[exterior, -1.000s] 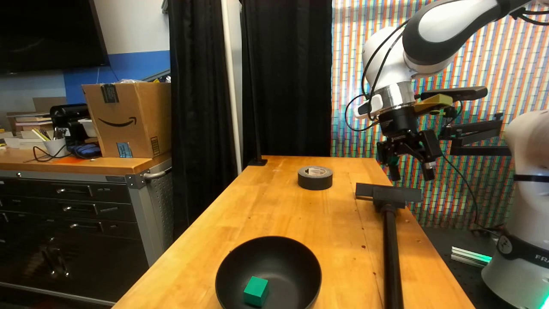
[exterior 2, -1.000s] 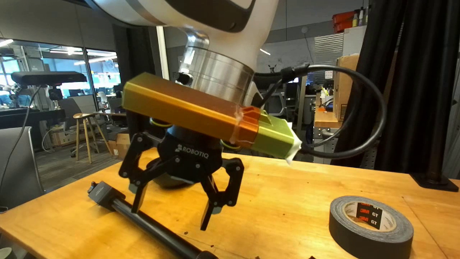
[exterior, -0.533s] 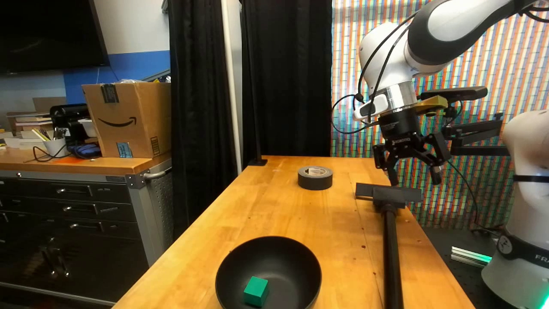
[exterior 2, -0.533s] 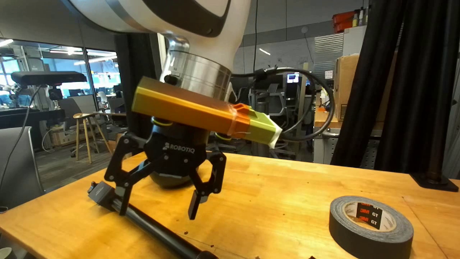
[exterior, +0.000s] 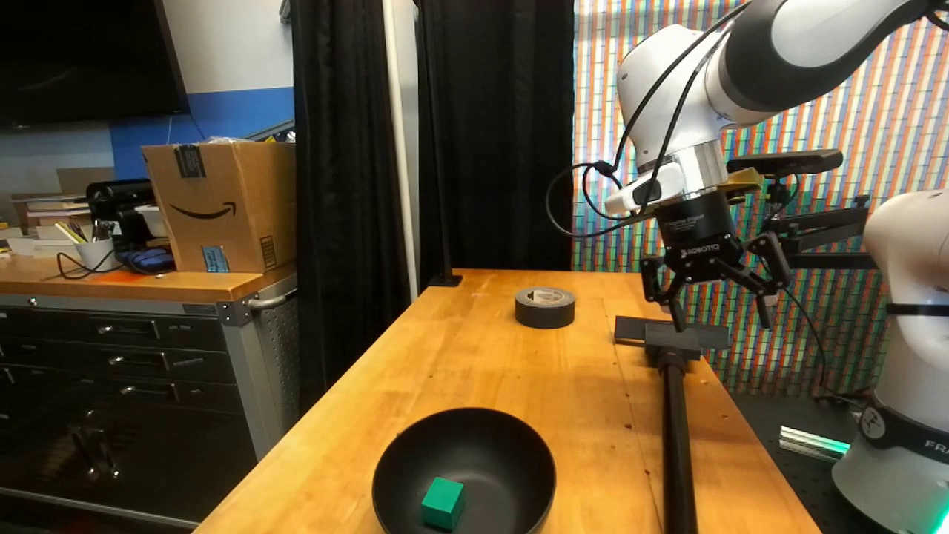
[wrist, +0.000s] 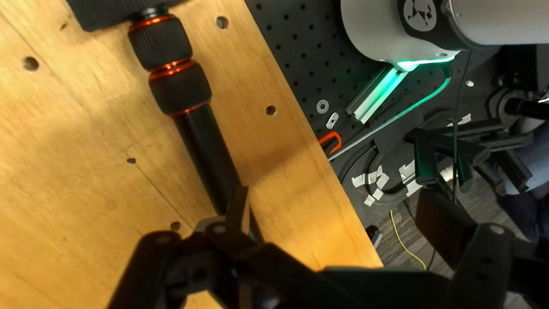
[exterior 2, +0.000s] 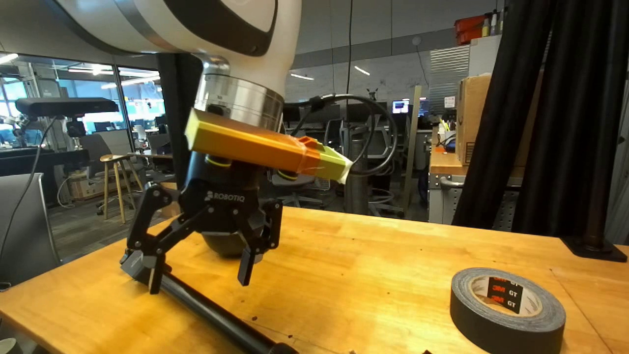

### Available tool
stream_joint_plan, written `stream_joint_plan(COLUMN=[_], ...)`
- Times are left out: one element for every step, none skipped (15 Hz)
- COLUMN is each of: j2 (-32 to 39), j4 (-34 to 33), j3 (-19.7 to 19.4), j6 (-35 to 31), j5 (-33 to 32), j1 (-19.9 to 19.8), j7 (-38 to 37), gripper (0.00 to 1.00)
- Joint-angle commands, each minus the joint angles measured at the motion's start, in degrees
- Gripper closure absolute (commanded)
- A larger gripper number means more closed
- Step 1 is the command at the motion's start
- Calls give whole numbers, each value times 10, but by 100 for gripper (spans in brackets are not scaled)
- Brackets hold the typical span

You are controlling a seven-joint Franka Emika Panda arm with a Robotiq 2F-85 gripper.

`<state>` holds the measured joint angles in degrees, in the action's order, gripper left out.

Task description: Move the black rod forward

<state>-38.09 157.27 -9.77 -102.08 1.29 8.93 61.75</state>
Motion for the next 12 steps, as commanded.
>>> stream_joint_plan(j2=[35, 43, 56, 66, 79, 91, 105, 116, 128, 138, 146, 154], j4=[-27, -31, -37, -42, -49, -56, -64, -71, -78, -83, -88, -92], j3=[13, 16, 19, 22, 26, 31, 35, 39, 42, 45, 47, 49], j6=[-16, -22, -27, -33, -38, -45, -49, -53, -57, -61, -61, -64], j5=[7, 7, 7, 8, 8, 8, 8, 8, 8, 8, 9, 10], j1=[11, 13, 16, 18, 20, 21, 21, 21, 20, 19, 17, 15], j7=[30, 33, 37, 41, 46, 48, 50, 52, 53, 55, 56, 57], gripper=[0, 0, 0, 0, 0, 0, 0, 0, 0, 0, 0, 0])
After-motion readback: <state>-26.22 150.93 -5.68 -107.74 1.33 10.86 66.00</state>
